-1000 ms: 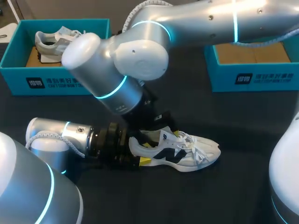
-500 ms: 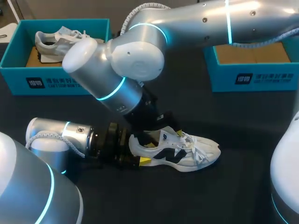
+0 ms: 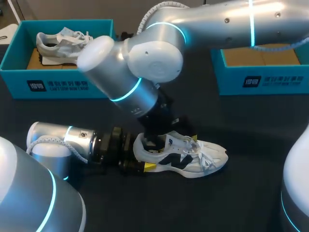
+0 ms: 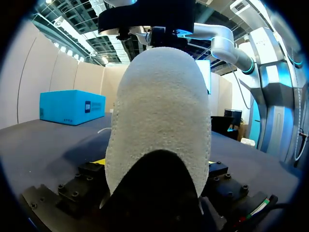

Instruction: Take the shoe out of the shoebox, open the shoe tongue, remove and reinsert the insole, then place the shoe into the shoebox

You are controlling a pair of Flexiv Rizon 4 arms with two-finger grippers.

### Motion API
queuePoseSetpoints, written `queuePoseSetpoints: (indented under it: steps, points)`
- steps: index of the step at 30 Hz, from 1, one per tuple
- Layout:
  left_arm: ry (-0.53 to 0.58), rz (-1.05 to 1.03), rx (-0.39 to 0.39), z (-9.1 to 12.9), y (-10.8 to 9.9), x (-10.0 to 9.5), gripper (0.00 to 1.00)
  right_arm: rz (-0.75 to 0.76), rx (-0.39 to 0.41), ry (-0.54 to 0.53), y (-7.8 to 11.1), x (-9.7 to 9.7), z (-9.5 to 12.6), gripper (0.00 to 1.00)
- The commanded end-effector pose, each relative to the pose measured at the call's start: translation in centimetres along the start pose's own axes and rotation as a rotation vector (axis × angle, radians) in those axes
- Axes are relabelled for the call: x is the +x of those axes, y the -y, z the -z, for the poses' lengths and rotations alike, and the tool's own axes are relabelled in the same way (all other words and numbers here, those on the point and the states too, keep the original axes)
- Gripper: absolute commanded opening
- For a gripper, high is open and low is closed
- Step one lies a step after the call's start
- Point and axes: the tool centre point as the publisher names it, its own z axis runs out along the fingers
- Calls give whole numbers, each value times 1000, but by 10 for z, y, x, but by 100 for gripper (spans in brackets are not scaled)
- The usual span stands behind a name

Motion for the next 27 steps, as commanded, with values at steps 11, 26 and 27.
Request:
queuePoseSetpoints:
  steps: [11, 26, 27]
  points:
    - [4, 0, 0, -1, -1, 0, 0, -398, 31, -69, 9, -18, -7, 100]
    - [4, 0, 0, -1, -1, 0, 0, -312, 109, -182, 14, -19, 2, 67]
    - [4, 0, 0, -1, -1, 0, 0, -299, 110, -187, 13, -19, 3, 64]
